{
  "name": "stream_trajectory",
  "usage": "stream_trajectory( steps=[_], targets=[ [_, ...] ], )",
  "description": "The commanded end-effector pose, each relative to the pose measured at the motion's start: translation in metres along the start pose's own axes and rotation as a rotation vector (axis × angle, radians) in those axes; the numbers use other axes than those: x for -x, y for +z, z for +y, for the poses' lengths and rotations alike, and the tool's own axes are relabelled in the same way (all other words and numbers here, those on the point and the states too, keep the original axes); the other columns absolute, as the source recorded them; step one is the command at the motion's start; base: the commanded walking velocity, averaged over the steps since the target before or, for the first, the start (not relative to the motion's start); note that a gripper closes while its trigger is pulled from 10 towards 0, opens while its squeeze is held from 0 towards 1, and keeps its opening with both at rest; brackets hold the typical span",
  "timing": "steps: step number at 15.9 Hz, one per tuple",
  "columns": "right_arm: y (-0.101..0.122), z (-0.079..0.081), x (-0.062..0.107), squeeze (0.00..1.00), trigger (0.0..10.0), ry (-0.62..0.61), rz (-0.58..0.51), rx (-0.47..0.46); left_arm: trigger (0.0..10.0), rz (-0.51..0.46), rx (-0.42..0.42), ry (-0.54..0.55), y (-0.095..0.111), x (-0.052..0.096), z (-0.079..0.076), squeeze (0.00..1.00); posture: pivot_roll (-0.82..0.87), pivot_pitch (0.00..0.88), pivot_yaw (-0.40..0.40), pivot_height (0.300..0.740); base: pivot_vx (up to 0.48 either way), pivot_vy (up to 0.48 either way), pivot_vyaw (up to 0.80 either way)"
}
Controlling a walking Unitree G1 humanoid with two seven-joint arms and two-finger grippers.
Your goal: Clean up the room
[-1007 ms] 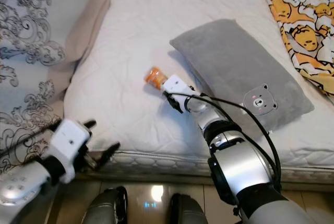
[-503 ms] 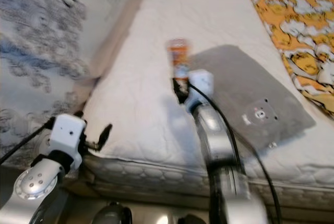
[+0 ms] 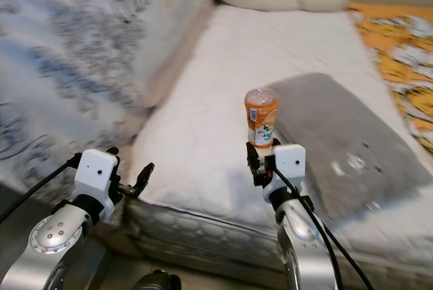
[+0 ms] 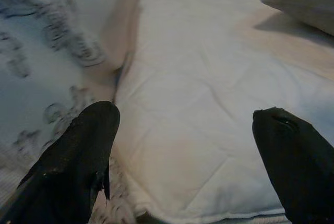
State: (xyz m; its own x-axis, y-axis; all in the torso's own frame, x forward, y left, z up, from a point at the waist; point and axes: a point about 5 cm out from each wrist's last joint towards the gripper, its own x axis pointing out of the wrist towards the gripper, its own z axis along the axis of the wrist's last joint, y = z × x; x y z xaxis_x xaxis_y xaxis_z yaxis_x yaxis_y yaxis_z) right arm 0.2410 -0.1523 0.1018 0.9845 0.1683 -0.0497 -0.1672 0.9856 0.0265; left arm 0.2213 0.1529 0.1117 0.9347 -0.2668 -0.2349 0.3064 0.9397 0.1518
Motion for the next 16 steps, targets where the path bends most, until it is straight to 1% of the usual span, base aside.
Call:
stream_trajectory(
  steps=[1,2,3,4,5,6,8,13,16],
  targets=[
    [0.007,0.001,0.005,0.00,10.0,0.001,-0.006,0.005,10.0,0.014,0.019,0.017,-0.003,0.002,0.004,0.00,-0.03,0.000,0.068,0.740,0.000,0.000,0.80],
    [0.007,0.001,0.005,0.00,10.0,0.001,-0.006,0.005,10.0,0.014,0.019,0.017,-0.003,0.002,0.004,0.00,-0.03,0.000,0.068,0.740,0.000,0.000,0.80],
    [0.006,0.003,0.011,0.00,10.0,0.024,0.017,0.005,10.0,0.029,0.038,0.045,-0.007,0.006,0.007,0.00,-0.02,0.000,0.058,0.740,0.000,0.000,0.80],
    [0.004,0.004,0.013,0.00,10.0,0.038,0.033,0.007,10.0,0.038,0.033,0.059,-0.009,0.009,0.008,0.00,-0.02,0.000,0.054,0.740,0.000,0.000,0.80],
    [0.001,0.007,0.014,0.00,10.0,0.053,0.072,0.006,10.0,0.057,0.061,0.073,-0.012,0.012,0.010,0.00,-0.01,0.000,0.041,0.740,0.000,0.000,0.80],
    [0.000,0.008,0.014,0.00,10.0,0.057,0.085,0.005,10.0,0.061,0.075,0.078,-0.013,0.013,0.011,0.00,-0.01,0.000,0.041,0.740,0.000,0.000,0.80],
    [-0.002,0.011,0.011,0.00,10.0,0.073,0.112,0.002,10.0,0.073,0.141,0.157,-0.013,0.017,0.022,0.00,0.01,0.000,0.027,0.740,0.000,0.000,0.80],
    [-0.005,0.012,0.014,0.00,10.0,0.095,0.145,-0.019,10.0,0.078,0.131,0.182,-0.013,0.023,0.024,0.00,0.03,0.000,0.017,0.740,0.000,0.000,0.80],
    [-0.004,0.010,0.015,0.00,10.0,0.091,0.160,0.004,10.0,0.088,0.122,0.180,-0.014,0.024,0.024,0.00,0.02,0.000,0.021,0.740,0.000,0.000,0.80]
  ],
)
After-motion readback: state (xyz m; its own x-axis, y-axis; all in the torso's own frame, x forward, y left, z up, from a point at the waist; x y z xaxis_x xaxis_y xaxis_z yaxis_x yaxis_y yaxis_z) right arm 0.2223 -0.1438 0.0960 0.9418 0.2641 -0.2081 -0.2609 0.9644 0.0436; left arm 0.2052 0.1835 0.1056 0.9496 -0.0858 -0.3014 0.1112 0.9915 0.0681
